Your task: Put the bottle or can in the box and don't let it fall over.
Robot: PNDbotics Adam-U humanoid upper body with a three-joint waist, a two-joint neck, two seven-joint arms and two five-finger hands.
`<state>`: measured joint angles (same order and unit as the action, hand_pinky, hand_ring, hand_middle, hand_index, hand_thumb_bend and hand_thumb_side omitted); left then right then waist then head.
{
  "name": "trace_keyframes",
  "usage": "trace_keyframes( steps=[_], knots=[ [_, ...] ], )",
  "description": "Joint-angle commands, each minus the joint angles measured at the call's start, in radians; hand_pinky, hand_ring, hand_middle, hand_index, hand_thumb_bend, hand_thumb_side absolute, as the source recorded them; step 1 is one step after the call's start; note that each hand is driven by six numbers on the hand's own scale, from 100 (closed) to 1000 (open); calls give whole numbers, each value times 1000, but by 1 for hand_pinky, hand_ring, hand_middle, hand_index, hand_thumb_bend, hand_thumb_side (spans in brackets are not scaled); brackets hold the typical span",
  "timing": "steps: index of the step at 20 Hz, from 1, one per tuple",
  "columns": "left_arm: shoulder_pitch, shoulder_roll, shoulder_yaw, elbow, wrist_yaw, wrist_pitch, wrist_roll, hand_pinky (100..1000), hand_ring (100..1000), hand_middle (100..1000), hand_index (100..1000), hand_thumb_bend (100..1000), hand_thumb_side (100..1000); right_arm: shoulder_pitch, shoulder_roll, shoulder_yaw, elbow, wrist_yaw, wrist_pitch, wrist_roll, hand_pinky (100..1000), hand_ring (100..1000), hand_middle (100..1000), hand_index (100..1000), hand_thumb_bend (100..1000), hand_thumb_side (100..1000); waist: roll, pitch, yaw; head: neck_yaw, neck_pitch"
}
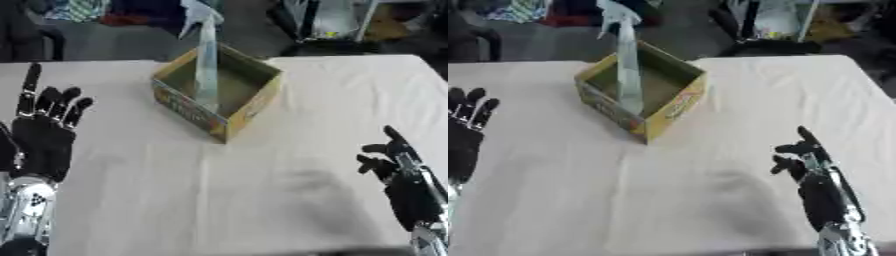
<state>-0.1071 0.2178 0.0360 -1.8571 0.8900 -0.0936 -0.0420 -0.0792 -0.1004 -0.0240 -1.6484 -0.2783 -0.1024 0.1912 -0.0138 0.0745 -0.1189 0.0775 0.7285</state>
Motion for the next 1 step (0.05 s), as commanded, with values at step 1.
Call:
trace_keyframes(
  steps=[1],
  knots=[
    [-11,4,-10,0,-5,12,-6,592,598,389,1000,340,856,-8,-14,-2,-8,1,0,2,859,462,619,1000,100,614,2,-11,-2,5,2]
  ],
)
